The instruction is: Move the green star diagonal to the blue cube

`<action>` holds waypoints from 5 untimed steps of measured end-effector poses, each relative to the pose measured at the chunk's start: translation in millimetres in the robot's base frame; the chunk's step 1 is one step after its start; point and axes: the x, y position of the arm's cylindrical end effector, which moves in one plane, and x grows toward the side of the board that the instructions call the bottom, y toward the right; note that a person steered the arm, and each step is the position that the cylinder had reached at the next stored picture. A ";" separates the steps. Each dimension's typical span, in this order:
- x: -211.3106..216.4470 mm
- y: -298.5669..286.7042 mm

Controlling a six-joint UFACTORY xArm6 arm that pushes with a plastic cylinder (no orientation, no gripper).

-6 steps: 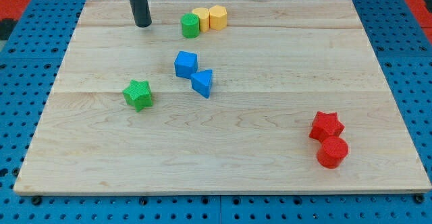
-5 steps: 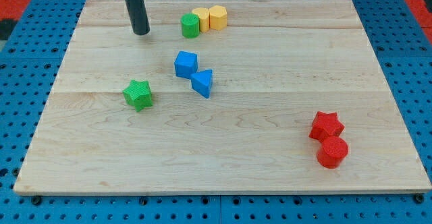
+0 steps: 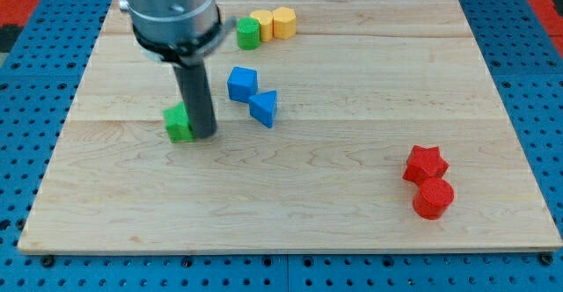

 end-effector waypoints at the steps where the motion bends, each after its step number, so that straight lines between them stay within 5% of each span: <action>1: 52.4 -11.2; 2: 12.1 -49.3; 4: -133.8 -13.4; 5: -159.2 -15.4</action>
